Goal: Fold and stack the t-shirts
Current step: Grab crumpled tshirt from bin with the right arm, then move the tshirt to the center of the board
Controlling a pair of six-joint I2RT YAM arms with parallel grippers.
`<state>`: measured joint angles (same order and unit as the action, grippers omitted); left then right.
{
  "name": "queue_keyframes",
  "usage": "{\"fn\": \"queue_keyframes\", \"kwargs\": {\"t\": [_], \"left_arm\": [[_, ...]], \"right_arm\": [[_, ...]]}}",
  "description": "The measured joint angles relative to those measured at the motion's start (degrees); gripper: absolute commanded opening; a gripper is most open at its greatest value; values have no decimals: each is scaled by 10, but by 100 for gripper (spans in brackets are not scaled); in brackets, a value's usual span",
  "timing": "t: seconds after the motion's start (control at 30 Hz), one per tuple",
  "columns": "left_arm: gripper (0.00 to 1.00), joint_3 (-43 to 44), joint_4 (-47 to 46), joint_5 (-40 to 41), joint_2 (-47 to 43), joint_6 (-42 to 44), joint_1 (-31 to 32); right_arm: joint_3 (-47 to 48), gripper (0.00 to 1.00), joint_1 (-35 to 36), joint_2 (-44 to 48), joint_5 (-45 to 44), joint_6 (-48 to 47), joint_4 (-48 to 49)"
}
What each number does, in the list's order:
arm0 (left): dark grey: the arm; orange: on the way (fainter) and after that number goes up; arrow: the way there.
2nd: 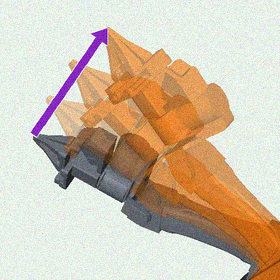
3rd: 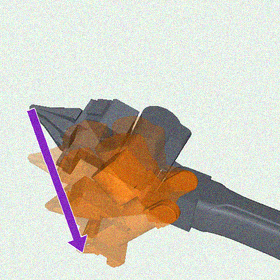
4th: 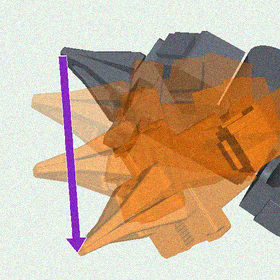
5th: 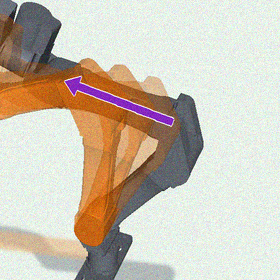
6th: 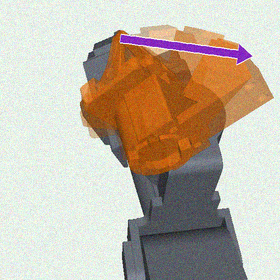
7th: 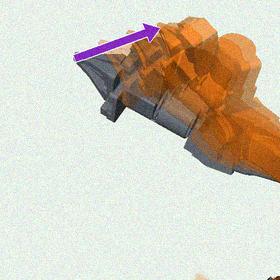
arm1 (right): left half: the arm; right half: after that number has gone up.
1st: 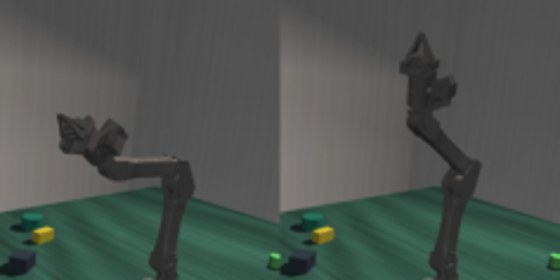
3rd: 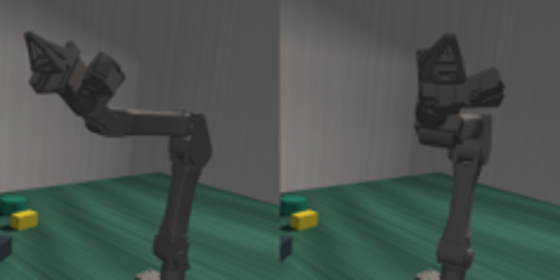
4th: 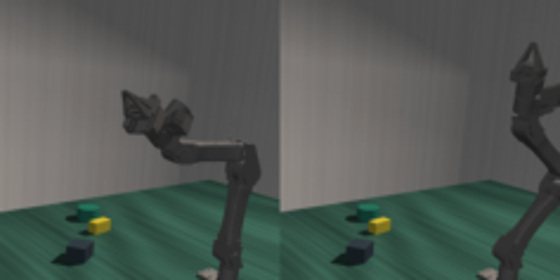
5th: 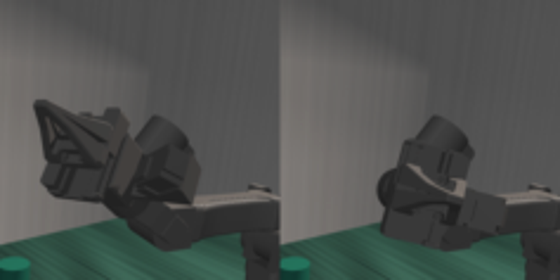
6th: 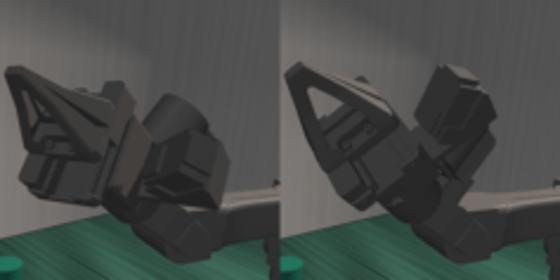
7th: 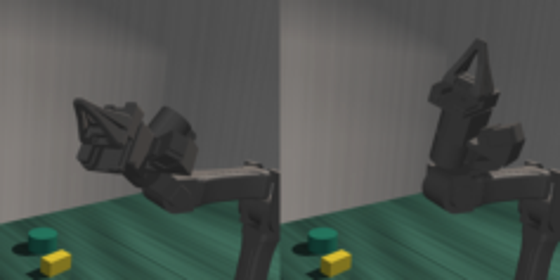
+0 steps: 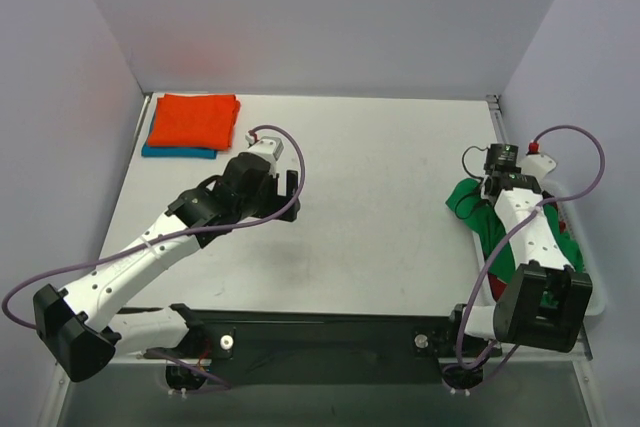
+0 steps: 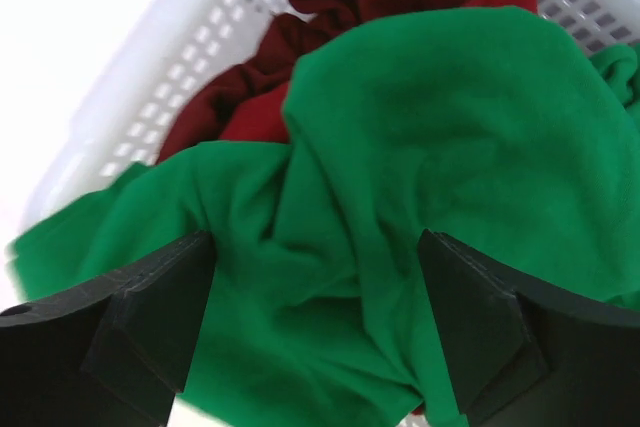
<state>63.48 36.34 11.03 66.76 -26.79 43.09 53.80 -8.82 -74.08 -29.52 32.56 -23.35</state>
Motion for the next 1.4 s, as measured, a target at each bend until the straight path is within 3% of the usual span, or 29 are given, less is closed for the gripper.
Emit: {"fn": "queue_keyframes", "kwargs": {"t": [0.03, 0.13, 0.17, 0.2, 0.27, 0.57, 0.93, 1.17, 1.4], "left_arm": [[97, 0, 0, -2, 0, 0, -1], [97, 0, 0, -5, 0, 0, -3], [97, 0, 0, -6, 0, 0, -3], [97, 0, 0, -7, 0, 0, -4], [97, 0, 0, -8, 0, 0, -5], [97, 0, 0, -8, -3, 0, -9], [97, 0, -2, -8, -29, -13, -23], [97, 0, -2, -2, -43, -21, -41], [97, 0, -2, 13, -72, -31, -74]], "right_arm": [[-4, 78, -6, -6, 0, 0, 0], [-9, 50, -13, -26, 3, 4, 9], [-9, 39, -13, -31, 4, 2, 15], [-9, 15, -13, -36, 5, 2, 19], [-9, 0, -13, -43, 5, 1, 23], [44, 0, 26, 11, 11, -14, -21], [300, 0, 164, 133, 20, -74, -96], [510, 0, 300, 62, 35, -136, -105], [718, 0, 472, -110, 40, -196, -92]]}}
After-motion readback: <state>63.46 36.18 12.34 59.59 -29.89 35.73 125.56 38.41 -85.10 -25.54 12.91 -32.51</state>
